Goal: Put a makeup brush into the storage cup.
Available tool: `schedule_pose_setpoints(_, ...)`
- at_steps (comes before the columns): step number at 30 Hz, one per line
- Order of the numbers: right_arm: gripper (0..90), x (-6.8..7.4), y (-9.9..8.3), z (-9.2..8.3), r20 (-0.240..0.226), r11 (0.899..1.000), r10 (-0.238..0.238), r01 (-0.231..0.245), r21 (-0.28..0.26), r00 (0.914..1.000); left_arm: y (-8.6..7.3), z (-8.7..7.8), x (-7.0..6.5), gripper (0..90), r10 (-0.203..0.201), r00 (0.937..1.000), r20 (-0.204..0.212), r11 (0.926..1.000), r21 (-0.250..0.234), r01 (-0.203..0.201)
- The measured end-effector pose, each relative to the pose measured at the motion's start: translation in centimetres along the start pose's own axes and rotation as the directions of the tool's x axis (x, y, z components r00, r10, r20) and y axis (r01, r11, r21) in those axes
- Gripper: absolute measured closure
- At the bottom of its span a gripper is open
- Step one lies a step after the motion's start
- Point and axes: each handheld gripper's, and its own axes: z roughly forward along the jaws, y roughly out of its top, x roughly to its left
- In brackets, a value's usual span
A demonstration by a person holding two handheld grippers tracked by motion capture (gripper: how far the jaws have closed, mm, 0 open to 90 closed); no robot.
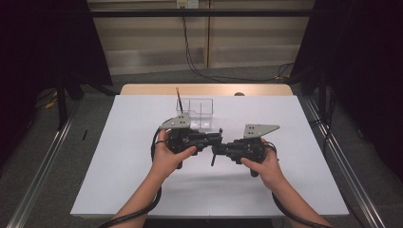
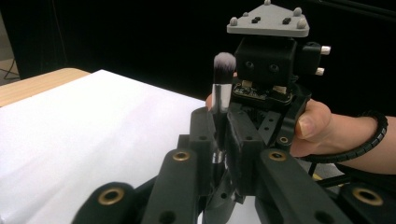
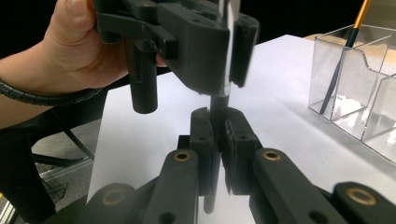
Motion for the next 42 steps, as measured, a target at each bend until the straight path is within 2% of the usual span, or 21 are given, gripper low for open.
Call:
schedule_pose_setpoints(6, 77.5, 0.0, 0.0, -0.2, 0.013, 1.000, -0.010, 0.010, -0.009, 0.9999, 0.0, -0.3, 0.0, 83.4, 0.007, 1.0000, -0.006, 0.9999, -0.009, -0.007)
schedule_pose_setpoints(10, 66.4, 0.0, -0.1, -0.5, 0.023, 1.000, -0.019, 0.020, -0.022, 0.9996, 0.2, -0.5, 0.0, 83.5, 0.005, 0.9998, -0.017, 0.9997, -0.022, -0.005)
schedule_pose_setpoints(13, 54.8, 0.0, -0.2, -0.7, 0.038, 0.999, -0.021, 0.022, -0.026, 0.9991, 0.3, -0.6, 0.0, 83.5, 0.007, 0.9997, -0.025, 0.9997, -0.025, -0.008)
schedule_pose_setpoints(18, 38.6, -0.1, -0.3, -1.2, 0.060, 0.999, -0.032, 0.033, -0.014, 0.9977, 0.3, -0.9, 0.2, 83.5, 0.007, 0.9993, -0.037, 0.9996, -0.027, -0.008)
schedule_pose_setpoints(21, 32.0, -0.2, -0.4, -1.4, 0.070, 0.999, -0.031, 0.030, 0.010, 0.9971, 0.3, -1.1, 0.3, 83.5, 0.007, 0.9991, -0.042, 0.9994, -0.032, -0.009)
schedule_pose_setpoints(24, 23.0, -0.3, -0.5, -1.5, 0.065, 1.000, -0.022, 0.020, 0.023, 0.9977, 0.4, -1.2, 0.4, 83.6, 0.007, 0.9988, -0.048, 0.9993, -0.037, -0.009)
schedule_pose_setpoints(26, 20.8, -0.4, -0.6, -1.7, 0.078, 0.999, -0.028, 0.025, 0.037, 0.9965, 0.4, -1.4, 0.4, 83.5, 0.008, 0.9983, -0.057, 0.9991, -0.040, -0.011)
schedule_pose_setpoints(33, 10.4, -0.7, -0.9, -2.7, 0.117, 0.999, -0.045, 0.041, 0.035, 0.9921, 0.3, -1.8, 0.7, 83.5, 0.009, 0.9970, -0.077, 0.9985, -0.053, -0.013)
schedule_pose_setpoints(42, 6.9, -0.9, -1.5, -4.4, 0.161, 0.998, -0.053, 0.047, 0.035, 0.9855, 0.2, -2.2, 1.0, 83.5, 0.006, 0.9954, -0.095, 0.9977, -0.066, -0.012)
